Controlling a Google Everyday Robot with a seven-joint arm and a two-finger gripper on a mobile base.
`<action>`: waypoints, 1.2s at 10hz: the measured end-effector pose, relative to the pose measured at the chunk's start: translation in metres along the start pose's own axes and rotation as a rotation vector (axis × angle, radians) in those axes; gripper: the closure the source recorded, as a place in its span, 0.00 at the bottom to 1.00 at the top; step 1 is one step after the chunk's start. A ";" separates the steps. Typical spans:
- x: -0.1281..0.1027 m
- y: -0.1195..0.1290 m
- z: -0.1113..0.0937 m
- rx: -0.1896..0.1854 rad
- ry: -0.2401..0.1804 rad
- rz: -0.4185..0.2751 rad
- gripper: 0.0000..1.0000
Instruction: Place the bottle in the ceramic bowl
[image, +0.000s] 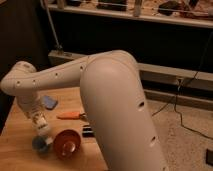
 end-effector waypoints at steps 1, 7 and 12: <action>0.005 -0.011 0.001 -0.007 -0.009 0.010 0.62; 0.034 -0.051 0.002 -0.017 -0.047 -0.003 0.62; 0.078 -0.056 0.008 -0.052 -0.037 -0.088 0.32</action>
